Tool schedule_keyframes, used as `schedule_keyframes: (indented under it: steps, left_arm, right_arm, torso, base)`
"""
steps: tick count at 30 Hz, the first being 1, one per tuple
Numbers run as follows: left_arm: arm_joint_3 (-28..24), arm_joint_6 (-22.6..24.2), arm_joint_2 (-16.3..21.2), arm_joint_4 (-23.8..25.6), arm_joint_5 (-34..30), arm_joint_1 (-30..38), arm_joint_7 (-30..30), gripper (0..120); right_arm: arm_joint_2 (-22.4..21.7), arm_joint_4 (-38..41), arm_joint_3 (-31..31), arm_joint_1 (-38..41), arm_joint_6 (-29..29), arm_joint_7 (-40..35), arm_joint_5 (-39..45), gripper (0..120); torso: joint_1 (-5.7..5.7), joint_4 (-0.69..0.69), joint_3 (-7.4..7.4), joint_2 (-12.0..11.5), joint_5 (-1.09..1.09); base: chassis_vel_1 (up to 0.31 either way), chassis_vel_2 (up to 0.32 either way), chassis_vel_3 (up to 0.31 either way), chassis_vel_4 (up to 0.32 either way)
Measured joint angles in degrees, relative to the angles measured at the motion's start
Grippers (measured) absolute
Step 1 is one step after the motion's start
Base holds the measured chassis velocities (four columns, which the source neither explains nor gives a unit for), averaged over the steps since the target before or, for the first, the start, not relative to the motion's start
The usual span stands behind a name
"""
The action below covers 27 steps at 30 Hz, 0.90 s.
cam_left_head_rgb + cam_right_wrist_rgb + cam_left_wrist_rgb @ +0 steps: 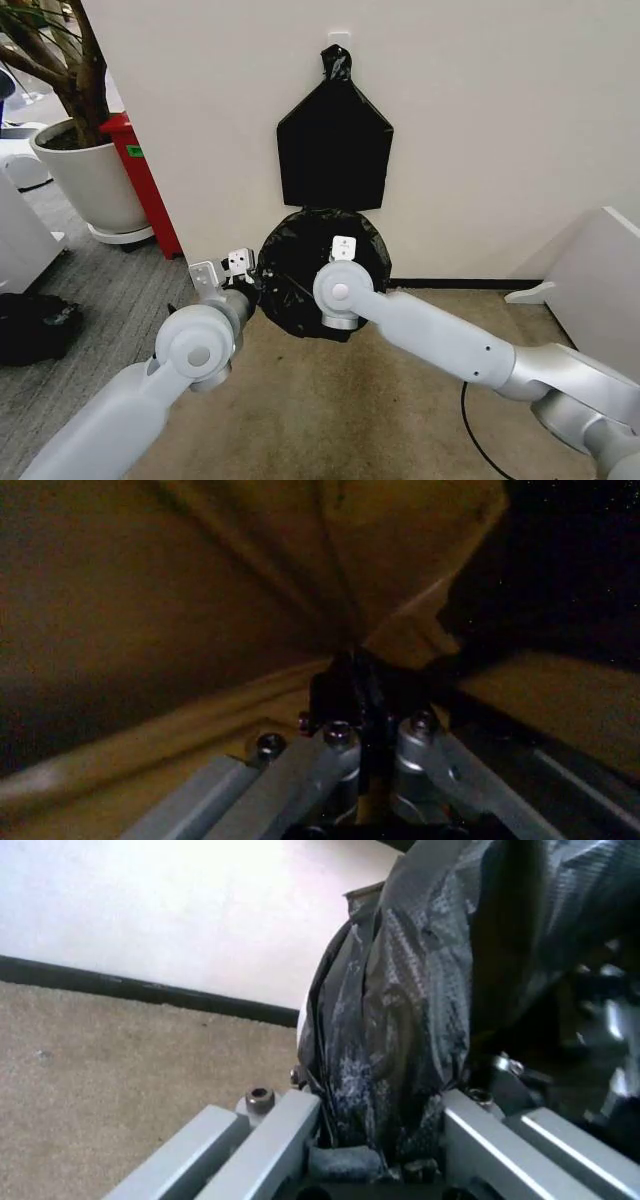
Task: Place the garbage bag over the trash bin.
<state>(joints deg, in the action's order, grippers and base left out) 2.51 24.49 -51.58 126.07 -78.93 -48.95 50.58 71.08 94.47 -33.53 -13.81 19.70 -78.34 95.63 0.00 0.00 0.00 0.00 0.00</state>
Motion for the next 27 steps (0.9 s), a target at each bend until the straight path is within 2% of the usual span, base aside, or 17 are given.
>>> schedule_keyframes:
  steps: [9, 20, 27]
  left_arm:
    - [-0.13, 0.01, 0.04, 0.87, 0.04, 0.02, -0.19, 0]
    - [0.10, 0.00, -0.52, -0.59, 1.10, -0.34, -0.53, 0]
    - [0.10, -0.04, -0.07, 0.44, 1.34, -0.67, -0.83, 0]
  right_arm:
    - [2.11, -3.54, 0.53, -0.04, 0.21, 0.63, -1.01, 0]
    - [0.73, 3.91, -0.57, 1.59, -1.96, -1.47, 4.08, 0]
    - [2.23, 0.58, 0.05, 1.40, -1.72, -0.35, 2.07, 0]
  torso:
    - [0.00, 0.00, 0.00, 0.00, 0.00]
    - [0.00, 0.00, 0.00, 0.00, 0.00]
    - [0.00, 0.00, 0.00, 0.00, 0.00]
  base:
    - [0.000, 0.000, 0.000, 0.000]
    - [0.000, 0.000, 0.000, 0.000]
    - [0.000, 0.000, 0.000, 0.000]
